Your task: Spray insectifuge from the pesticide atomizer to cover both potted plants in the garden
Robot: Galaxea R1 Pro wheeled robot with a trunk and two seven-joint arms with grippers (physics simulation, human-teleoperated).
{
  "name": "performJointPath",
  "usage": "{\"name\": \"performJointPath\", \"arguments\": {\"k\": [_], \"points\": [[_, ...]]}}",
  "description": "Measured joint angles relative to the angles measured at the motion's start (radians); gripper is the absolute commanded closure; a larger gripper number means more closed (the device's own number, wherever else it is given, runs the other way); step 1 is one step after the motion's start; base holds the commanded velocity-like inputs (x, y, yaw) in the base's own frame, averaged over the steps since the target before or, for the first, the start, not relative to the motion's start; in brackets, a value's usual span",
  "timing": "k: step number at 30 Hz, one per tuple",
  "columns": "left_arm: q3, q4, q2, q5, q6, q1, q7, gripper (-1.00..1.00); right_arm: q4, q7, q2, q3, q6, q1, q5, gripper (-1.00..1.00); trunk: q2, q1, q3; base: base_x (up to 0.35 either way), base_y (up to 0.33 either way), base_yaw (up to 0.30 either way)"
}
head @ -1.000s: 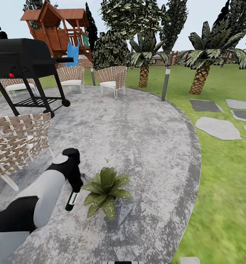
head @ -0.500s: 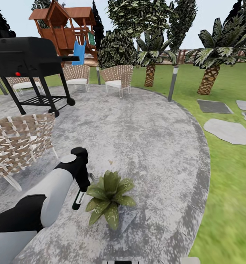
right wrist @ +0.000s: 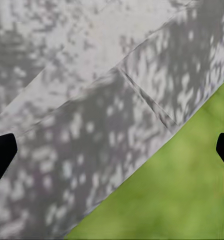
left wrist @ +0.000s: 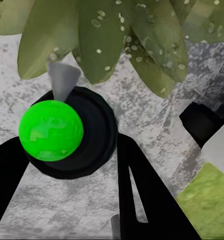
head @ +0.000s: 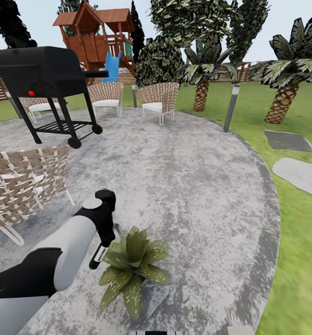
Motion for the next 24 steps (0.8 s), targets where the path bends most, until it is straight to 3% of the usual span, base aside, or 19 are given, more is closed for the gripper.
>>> {"name": "performJointPath", "arguments": {"k": [13, 17, 24], "points": [[-0.013, 0.01, -0.005, 0.0, -0.002, 0.007, 0.0, 1.0, 0.0, 0.001, 0.0, 0.0, 0.0, 0.0, 0.0, -1.0, 0.0, 0.0, -0.002, 0.034, -0.045, 0.271], [-0.014, 0.01, -0.026, 0.0, -0.001, 0.009, 0.001, 1.0, 0.0, 0.001, 0.0, 0.0, 0.001, 0.0, 0.0, -1.0, 0.0, 0.0, -0.002, 0.0, -0.002, 0.053], [-0.014, 0.01, -0.031, -0.001, 0.004, 0.008, 0.001, 1.0, 0.0, -0.001, 0.0, 0.0, 0.0, 0.0, 0.0, -1.0, 0.0, 0.0, -0.002, 0.057, -0.227, 0.029]]}}
